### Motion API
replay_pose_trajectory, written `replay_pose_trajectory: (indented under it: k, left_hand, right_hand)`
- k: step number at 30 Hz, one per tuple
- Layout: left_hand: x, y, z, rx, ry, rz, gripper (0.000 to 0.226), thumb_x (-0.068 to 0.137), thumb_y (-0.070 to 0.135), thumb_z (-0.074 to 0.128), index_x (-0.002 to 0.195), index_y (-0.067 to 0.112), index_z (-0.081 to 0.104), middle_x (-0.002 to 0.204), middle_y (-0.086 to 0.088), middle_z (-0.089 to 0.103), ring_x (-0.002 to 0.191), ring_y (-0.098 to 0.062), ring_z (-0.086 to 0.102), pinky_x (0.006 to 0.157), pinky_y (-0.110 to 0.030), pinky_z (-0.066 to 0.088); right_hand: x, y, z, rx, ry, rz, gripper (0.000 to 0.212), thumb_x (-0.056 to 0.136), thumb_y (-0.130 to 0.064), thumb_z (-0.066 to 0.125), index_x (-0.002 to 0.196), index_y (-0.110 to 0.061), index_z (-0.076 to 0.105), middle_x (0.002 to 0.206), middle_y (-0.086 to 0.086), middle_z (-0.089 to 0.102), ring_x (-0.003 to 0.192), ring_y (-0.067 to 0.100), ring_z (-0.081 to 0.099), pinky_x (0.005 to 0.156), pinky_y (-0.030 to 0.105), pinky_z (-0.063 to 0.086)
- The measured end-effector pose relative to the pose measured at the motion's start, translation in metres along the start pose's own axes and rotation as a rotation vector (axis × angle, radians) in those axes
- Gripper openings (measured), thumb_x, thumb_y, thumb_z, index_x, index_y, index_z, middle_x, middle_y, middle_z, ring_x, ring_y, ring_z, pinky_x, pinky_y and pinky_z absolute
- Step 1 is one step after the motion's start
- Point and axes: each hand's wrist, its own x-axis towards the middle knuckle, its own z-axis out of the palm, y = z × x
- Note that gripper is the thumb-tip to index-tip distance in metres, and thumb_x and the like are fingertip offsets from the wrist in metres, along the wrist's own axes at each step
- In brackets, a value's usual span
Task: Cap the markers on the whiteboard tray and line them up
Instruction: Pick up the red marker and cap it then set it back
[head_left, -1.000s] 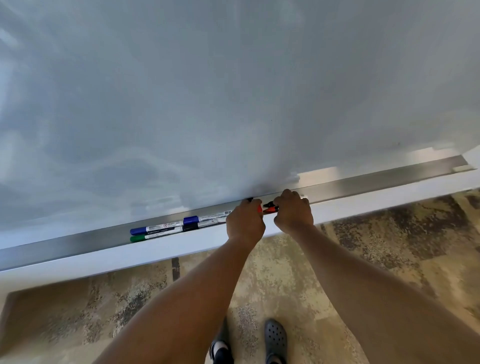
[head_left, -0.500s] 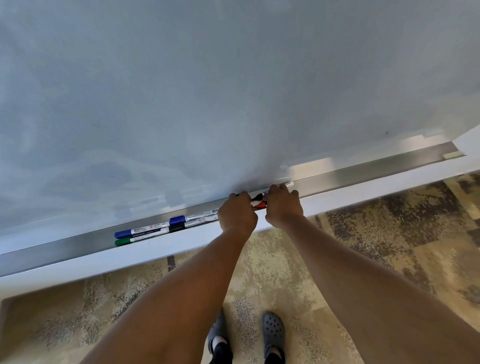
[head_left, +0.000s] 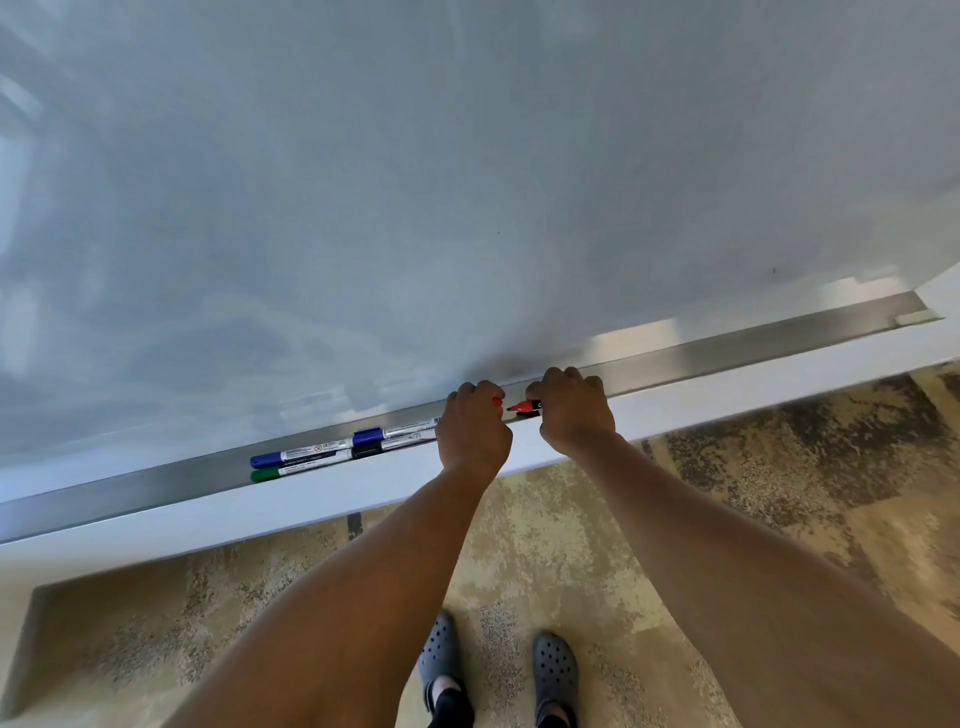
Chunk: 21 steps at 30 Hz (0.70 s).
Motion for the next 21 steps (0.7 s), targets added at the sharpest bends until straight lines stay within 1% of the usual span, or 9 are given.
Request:
replay_pose_trajectory:
  k: [2,4,7,9,11,13,15,17,21]
  left_hand:
    - [-0.004,0.000,-0.006,-0.024,0.024,0.019,0.036,0.089,0.006,0.060,0.120,0.025,0.064,0.116,0.001,0.060,0.108,-0.020,0.057,0.081,-0.032,0.051]
    - [-0.008,-0.001,-0.014,-0.086,0.049,0.024,0.034,0.092,0.007,0.056,0.121,0.023,0.065,0.118,-0.002,0.057,0.103,-0.022,0.061,0.081,-0.030,0.051]
    - [-0.012,-0.004,-0.029,-0.237,0.066,-0.004,0.032,0.098,0.009,0.048,0.124,0.018,0.065,0.121,-0.005,0.055,0.099,-0.024,0.064,0.083,-0.022,0.046]
    - [-0.014,-0.007,-0.039,-0.328,0.091,-0.023,0.031,0.100,0.010,0.047,0.125,0.018,0.064,0.119,-0.007,0.057,0.101,-0.022,0.063,0.084,-0.020,0.044]
    - [-0.017,-0.011,-0.051,-0.414,0.116,-0.040,0.030,0.099,0.009,0.051,0.125,0.020,0.062,0.115,-0.006,0.062,0.102,-0.020,0.063,0.087,-0.024,0.048]
    - [-0.022,-0.014,-0.063,-0.493,0.140,-0.055,0.028,0.098,0.009,0.055,0.123,0.019,0.062,0.111,-0.003,0.068,0.099,-0.018,0.065,0.086,-0.025,0.052]
    - [-0.027,-0.016,-0.074,-0.529,0.168,-0.039,0.024,0.097,0.009,0.057,0.119,0.017,0.064,0.108,-0.001,0.071,0.096,-0.015,0.065,0.081,-0.014,0.049]
    - [-0.034,-0.015,-0.085,-0.523,0.190,0.003,0.021,0.097,0.011,0.059,0.115,0.016,0.067,0.106,0.002,0.071,0.094,-0.012,0.064,0.076,-0.002,0.041]
    - [-0.047,-0.010,-0.105,-0.494,0.227,0.058,0.019,0.097,0.012,0.059,0.112,0.015,0.070,0.104,0.004,0.071,0.092,-0.008,0.062,0.073,0.004,0.038]
  right_hand:
    - [-0.005,-0.002,-0.005,0.041,0.010,-0.002,0.040,0.082,-0.008,0.058,0.119,-0.022,0.060,0.107,0.007,0.056,0.102,0.029,0.054,0.089,0.044,0.044]
    - [-0.009,-0.005,-0.012,0.073,0.028,-0.009,0.042,0.082,-0.008,0.056,0.121,-0.023,0.057,0.109,0.007,0.054,0.102,0.029,0.053,0.088,0.044,0.041]
    - [-0.015,-0.009,-0.024,0.092,0.073,-0.040,0.042,0.082,-0.011,0.055,0.121,-0.027,0.056,0.111,0.005,0.055,0.106,0.028,0.051,0.086,0.042,0.039]
    - [-0.019,-0.012,-0.030,0.104,0.112,-0.060,0.041,0.084,-0.013,0.054,0.121,-0.030,0.056,0.113,0.003,0.056,0.108,0.027,0.050,0.085,0.041,0.038]
    - [-0.024,-0.015,-0.037,0.134,0.157,-0.069,0.040,0.086,-0.014,0.052,0.121,-0.031,0.056,0.115,0.002,0.056,0.107,0.027,0.051,0.085,0.039,0.039]
    - [-0.030,-0.019,-0.045,0.156,0.184,-0.082,0.038,0.088,-0.015,0.052,0.122,-0.032,0.055,0.117,0.002,0.056,0.105,0.026,0.053,0.085,0.038,0.040]
    - [-0.034,-0.024,-0.052,0.175,0.213,-0.102,0.036,0.089,-0.015,0.052,0.122,-0.032,0.056,0.117,0.002,0.056,0.103,0.026,0.055,0.086,0.038,0.039]
    - [-0.041,-0.030,-0.060,0.197,0.265,-0.127,0.035,0.088,-0.014,0.053,0.119,-0.032,0.058,0.116,0.003,0.057,0.101,0.027,0.056,0.084,0.039,0.039]
    - [-0.053,-0.037,-0.073,0.220,0.366,-0.158,0.034,0.087,-0.012,0.056,0.114,-0.031,0.061,0.114,0.001,0.058,0.101,0.026,0.056,0.086,0.042,0.037]
